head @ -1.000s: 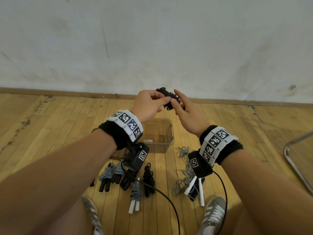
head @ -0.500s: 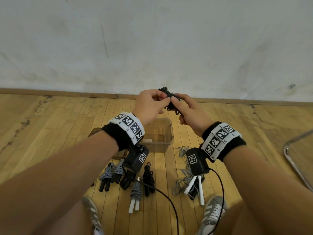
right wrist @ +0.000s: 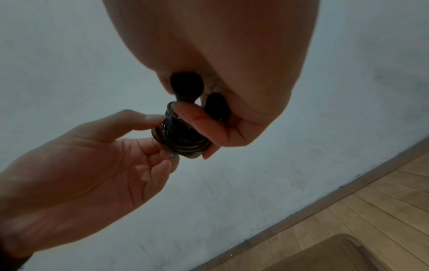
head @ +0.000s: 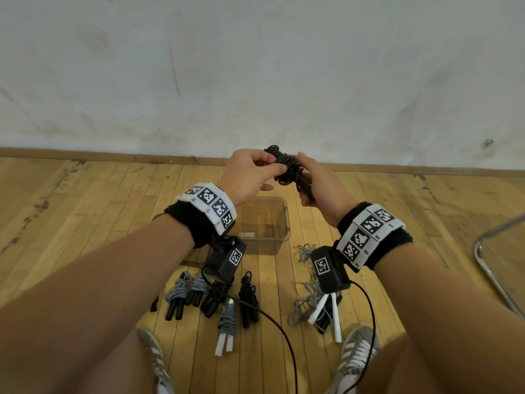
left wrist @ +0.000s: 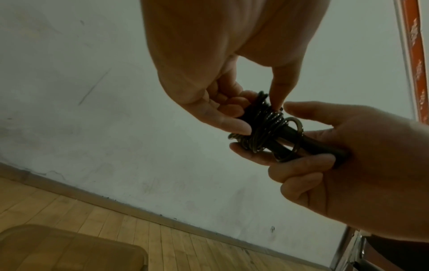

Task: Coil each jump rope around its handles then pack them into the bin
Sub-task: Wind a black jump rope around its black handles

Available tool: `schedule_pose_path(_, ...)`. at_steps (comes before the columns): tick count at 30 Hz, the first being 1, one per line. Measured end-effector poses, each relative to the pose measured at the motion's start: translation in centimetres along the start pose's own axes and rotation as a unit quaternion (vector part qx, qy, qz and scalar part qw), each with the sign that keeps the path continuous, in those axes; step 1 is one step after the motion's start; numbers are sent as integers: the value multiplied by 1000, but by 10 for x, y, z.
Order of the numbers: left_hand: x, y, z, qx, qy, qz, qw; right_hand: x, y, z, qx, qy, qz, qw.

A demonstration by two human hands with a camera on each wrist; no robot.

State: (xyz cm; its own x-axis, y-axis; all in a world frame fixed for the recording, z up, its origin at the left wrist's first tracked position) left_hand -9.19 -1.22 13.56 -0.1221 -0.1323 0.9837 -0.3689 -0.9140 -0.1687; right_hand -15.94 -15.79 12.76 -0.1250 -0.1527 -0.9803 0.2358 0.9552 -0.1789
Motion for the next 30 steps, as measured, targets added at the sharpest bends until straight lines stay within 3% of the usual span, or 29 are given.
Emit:
schedule_pose_path(9, 3, -5, 3, 26, 9, -18, 999, -4, 4, -3, -36, -49, 14, 998)
schedule_pose_path(15, 6, 0, 1, -32, -3, -19, 999, 4, 9, -2, -16, -44, 3, 999)
schedule_pose_path(24, 3, -2, 2, -88, -33, -40, 995, -1, 4, -1, -44, -32, 19, 998)
schedule_pose_path(30, -2, 4, 2, 8, 12, -2, 1000, 2, 11, -1, 6, -13, -7, 1000)
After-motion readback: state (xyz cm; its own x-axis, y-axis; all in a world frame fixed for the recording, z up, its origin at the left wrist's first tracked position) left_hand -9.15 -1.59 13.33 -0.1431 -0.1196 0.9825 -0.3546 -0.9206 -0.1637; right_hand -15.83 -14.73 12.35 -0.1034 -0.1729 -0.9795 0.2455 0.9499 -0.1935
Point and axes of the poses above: each hand's wrist, its own z-axis towards the middle knuckle, its own y-axis out of the palm, x = y × z, the point moved 5 cm from there along z, towards the middle knuckle, and after that the axes turned 1 degree about -y, right-handed, at the moved point
